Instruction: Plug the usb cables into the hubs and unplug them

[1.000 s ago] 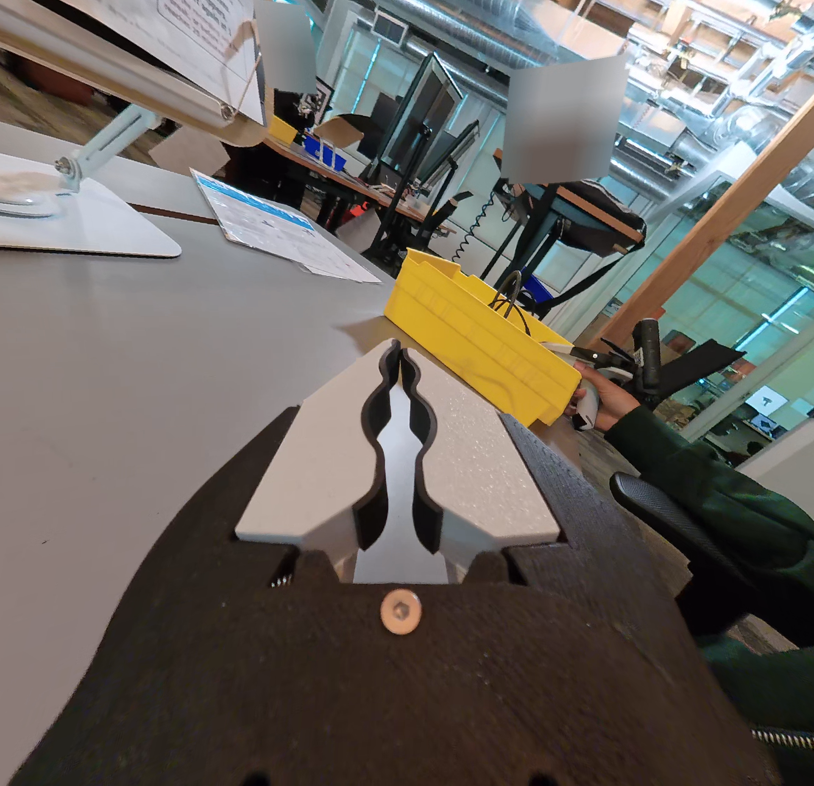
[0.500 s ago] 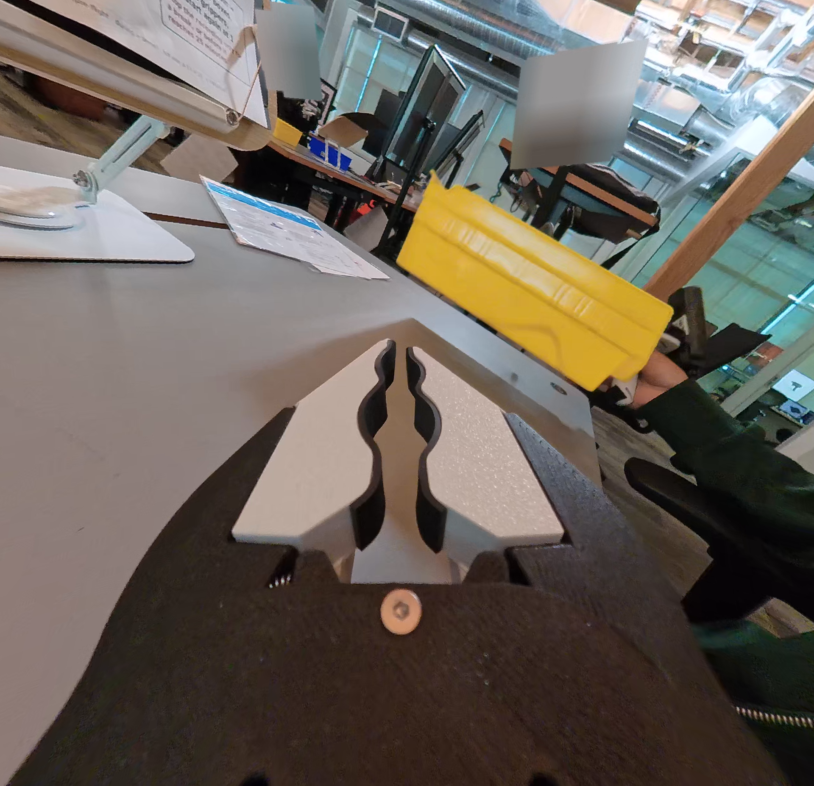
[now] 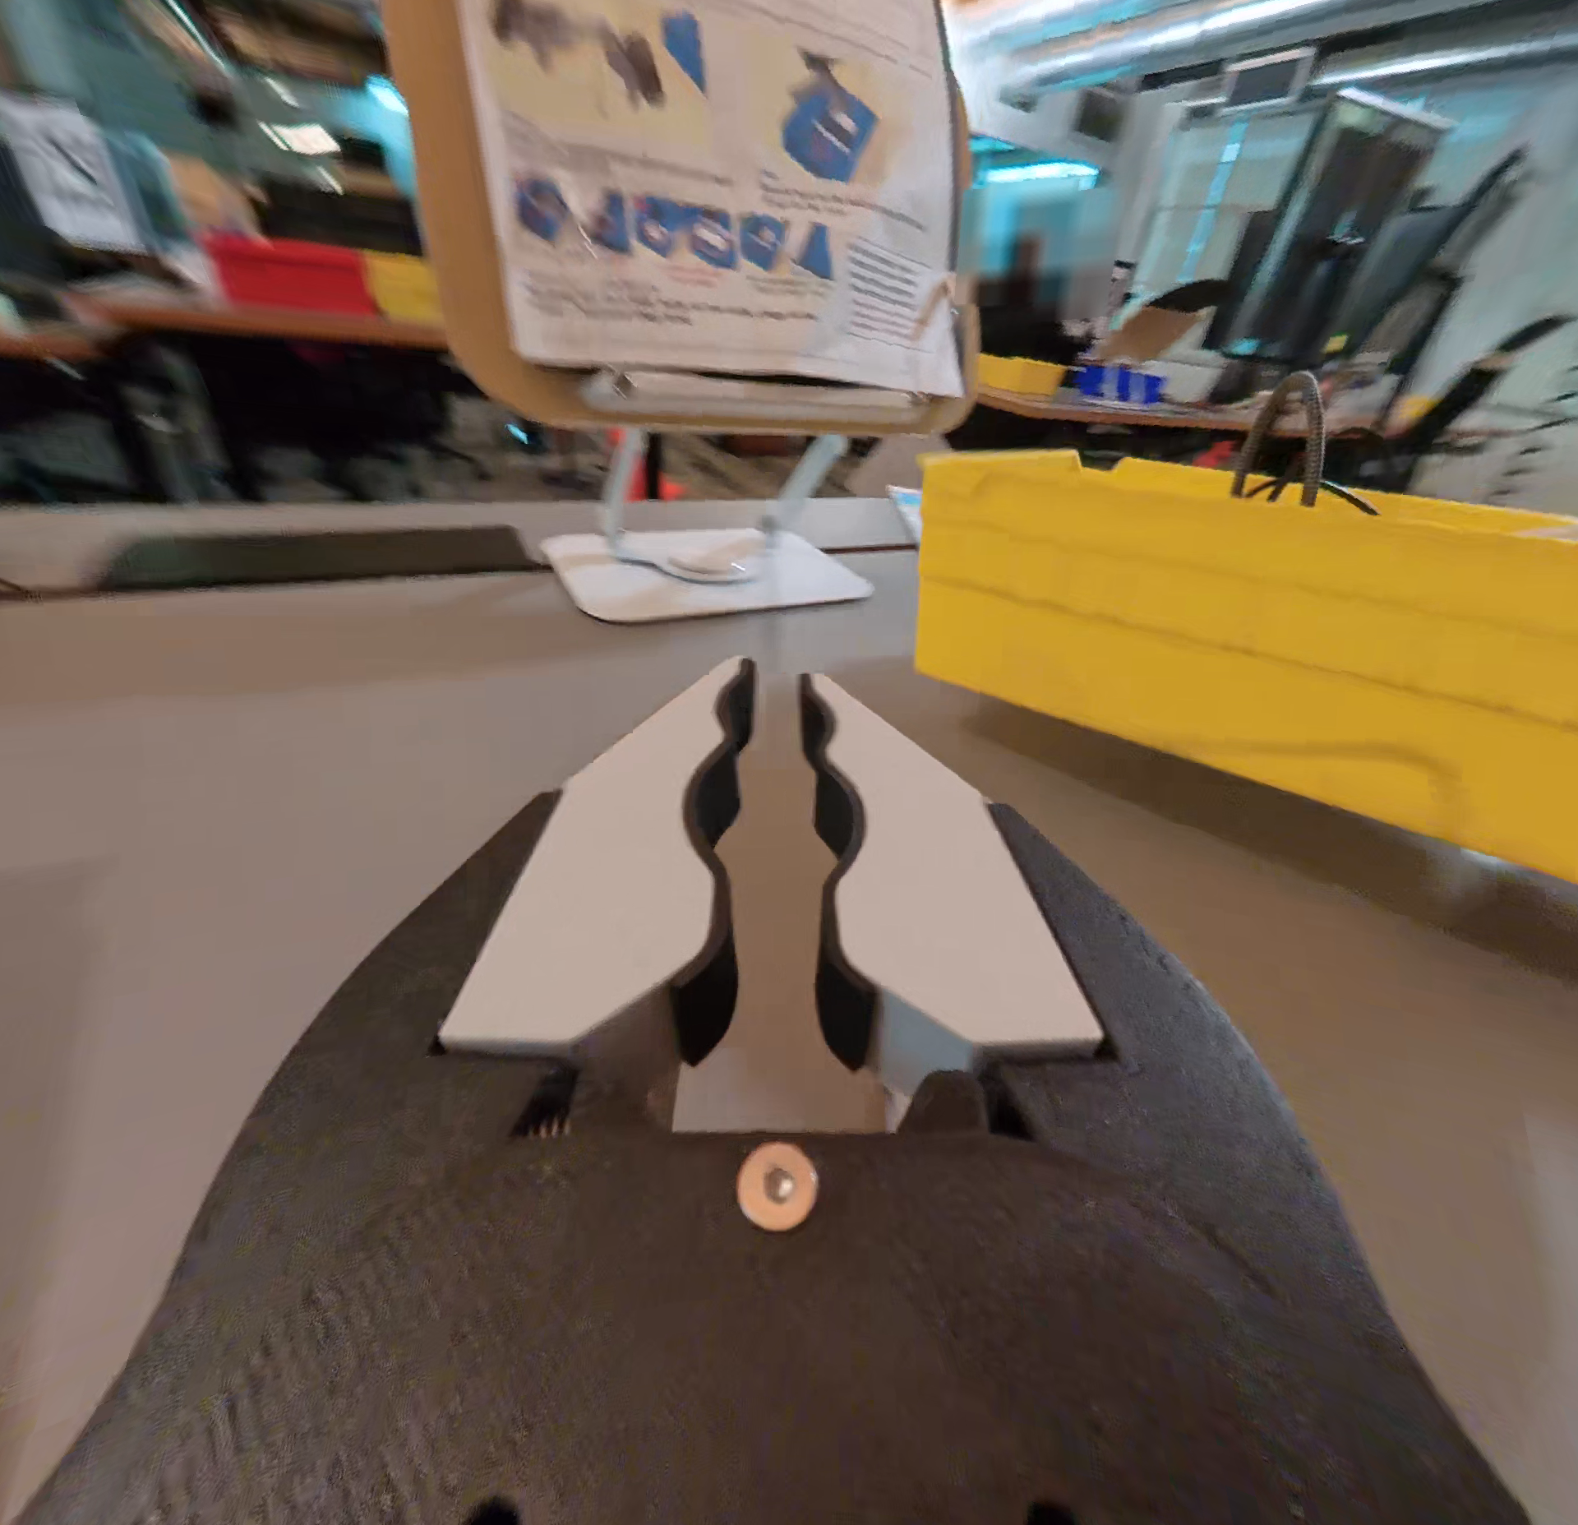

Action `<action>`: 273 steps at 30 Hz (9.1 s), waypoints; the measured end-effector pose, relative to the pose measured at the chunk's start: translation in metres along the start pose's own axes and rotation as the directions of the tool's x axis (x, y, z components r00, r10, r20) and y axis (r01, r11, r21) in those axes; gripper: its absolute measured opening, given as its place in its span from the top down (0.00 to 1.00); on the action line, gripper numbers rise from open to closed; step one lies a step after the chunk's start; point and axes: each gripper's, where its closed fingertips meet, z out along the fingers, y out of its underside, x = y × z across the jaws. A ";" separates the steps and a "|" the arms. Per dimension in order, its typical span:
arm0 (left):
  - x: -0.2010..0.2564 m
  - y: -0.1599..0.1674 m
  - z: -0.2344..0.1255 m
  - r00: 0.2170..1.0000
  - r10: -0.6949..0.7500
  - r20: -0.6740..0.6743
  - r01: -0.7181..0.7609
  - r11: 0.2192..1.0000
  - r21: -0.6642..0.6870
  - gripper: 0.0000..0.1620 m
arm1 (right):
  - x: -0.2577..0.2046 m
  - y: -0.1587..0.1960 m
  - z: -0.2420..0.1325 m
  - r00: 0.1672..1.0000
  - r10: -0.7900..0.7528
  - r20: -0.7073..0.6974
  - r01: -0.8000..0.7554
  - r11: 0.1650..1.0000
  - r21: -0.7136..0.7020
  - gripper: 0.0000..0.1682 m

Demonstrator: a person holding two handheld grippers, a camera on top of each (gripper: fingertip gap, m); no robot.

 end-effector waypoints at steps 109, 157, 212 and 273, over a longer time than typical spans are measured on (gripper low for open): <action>-0.061 -0.190 -0.161 0.818 0.372 0.439 -0.404 0.914 -0.022 1.00 | -0.290 0.132 0.135 0.874 -0.430 0.225 0.457 0.885 -0.086 0.55; 0.207 -0.017 0.032 0.707 -0.053 -0.705 0.087 0.996 0.012 0.59 | -0.111 0.109 -0.040 0.960 -0.252 -0.124 0.250 0.968 -0.026 0.69; 0.127 0.027 0.066 0.840 -0.019 -0.542 -0.043 0.994 -0.102 0.71 | 0.076 0.026 -0.099 0.892 -0.193 -0.409 0.205 0.979 -0.014 0.98; -0.295 0.005 -0.065 0.876 0.000 0.482 0.235 0.872 -0.429 0.63 | -0.160 0.030 -0.070 0.825 -0.564 -0.041 0.534 0.753 0.386 0.99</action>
